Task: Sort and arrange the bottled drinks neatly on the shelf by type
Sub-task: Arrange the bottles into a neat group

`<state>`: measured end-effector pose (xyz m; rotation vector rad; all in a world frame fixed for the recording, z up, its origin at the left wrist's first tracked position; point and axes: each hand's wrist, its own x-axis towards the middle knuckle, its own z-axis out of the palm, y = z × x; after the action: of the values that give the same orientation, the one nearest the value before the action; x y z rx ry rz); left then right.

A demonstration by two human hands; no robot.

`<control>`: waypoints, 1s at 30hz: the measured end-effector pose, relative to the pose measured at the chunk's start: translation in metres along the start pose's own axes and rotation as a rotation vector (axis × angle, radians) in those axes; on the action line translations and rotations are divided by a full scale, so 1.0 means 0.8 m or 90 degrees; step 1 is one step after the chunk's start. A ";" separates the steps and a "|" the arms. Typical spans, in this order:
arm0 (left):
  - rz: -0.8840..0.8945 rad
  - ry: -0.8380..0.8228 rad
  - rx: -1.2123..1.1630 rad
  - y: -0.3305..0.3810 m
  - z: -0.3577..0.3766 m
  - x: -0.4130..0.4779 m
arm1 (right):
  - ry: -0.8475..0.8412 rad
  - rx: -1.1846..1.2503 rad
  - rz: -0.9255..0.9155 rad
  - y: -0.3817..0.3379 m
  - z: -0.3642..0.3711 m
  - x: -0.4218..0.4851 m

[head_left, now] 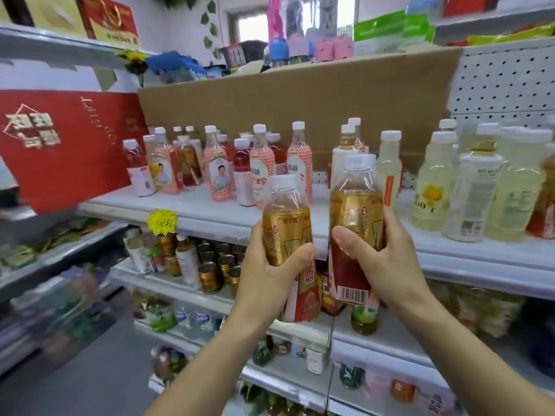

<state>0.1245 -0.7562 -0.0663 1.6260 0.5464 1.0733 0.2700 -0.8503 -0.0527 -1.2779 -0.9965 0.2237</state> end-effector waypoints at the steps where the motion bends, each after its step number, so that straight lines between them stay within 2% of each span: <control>1: -0.004 0.000 0.001 -0.005 -0.013 0.007 | -0.010 0.003 0.000 0.003 0.016 0.007; 15: -0.038 0.047 0.012 -0.068 -0.164 0.173 | -0.061 -0.004 -0.007 0.060 0.201 0.143; 23: -0.050 0.031 -0.016 -0.100 -0.234 0.249 | -0.016 -0.052 0.018 0.084 0.271 0.192; 30: -0.031 -0.044 -0.031 -0.121 -0.293 0.316 | 0.093 -0.099 0.022 0.095 0.333 0.214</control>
<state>0.0635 -0.4035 -0.0554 1.5934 0.5084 0.9833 0.2059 -0.5314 -0.0461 -1.4328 -0.8807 0.0789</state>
